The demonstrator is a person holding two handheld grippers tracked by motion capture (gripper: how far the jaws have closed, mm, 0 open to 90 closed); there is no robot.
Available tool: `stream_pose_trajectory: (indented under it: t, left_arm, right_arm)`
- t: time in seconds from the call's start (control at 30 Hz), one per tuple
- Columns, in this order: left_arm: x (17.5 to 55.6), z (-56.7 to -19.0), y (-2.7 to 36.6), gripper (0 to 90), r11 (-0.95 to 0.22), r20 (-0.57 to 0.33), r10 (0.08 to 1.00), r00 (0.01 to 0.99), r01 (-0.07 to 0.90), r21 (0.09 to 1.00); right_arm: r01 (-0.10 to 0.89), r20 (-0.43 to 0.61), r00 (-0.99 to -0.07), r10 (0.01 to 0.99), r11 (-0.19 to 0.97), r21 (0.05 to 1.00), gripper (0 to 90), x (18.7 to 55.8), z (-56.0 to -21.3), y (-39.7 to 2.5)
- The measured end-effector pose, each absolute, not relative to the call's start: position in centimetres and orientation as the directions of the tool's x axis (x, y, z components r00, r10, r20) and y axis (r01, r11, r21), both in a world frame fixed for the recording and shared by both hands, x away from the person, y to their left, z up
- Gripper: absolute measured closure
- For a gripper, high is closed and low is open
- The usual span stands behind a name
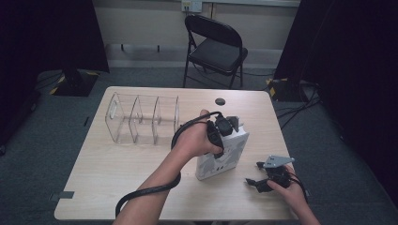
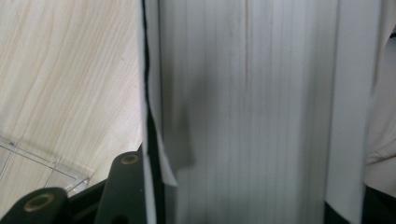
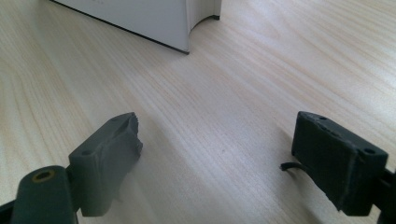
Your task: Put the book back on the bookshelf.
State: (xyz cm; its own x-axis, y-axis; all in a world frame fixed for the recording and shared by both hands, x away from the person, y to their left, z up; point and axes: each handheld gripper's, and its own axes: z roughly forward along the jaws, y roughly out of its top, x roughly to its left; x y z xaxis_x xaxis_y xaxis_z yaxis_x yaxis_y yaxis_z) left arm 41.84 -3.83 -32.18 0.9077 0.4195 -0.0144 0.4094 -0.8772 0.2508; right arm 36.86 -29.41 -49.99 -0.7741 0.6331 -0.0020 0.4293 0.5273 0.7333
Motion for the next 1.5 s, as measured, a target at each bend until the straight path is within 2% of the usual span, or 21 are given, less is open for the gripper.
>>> stream_pose_trajectory:
  t: [0.57,1.07,1.3,1.5]
  left_arm:
    - [40.8,-31.2,-3.0,52.9,-0.859,-0.017,0.479,0.878,0.473,0.197]
    - [40.5,-30.6,-0.2,53.0,-0.822,-0.030,0.537,0.843,0.530,0.208]
    - [40.3,-31.6,0.4,52.8,-0.822,-0.030,0.536,0.844,0.529,0.209]
    - [40.1,-32.0,1.0,52.2,-0.823,-0.025,0.521,0.853,0.510,0.248]
  right_arm:
    - [0.430,0.001,-0.776,0.631,0.528,0.732,14.0,36.9,-50.0,-29.4]
    - [0.426,0.004,-0.780,0.625,0.528,0.735,13.9,37.0,-50.0,-29.4]
    - [0.426,0.001,-0.778,0.628,0.527,0.735,13.9,37.0,-50.0,-29.4]
    - [0.426,-0.001,-0.778,0.629,0.528,0.735,13.9,37.0,-50.0,-29.4]
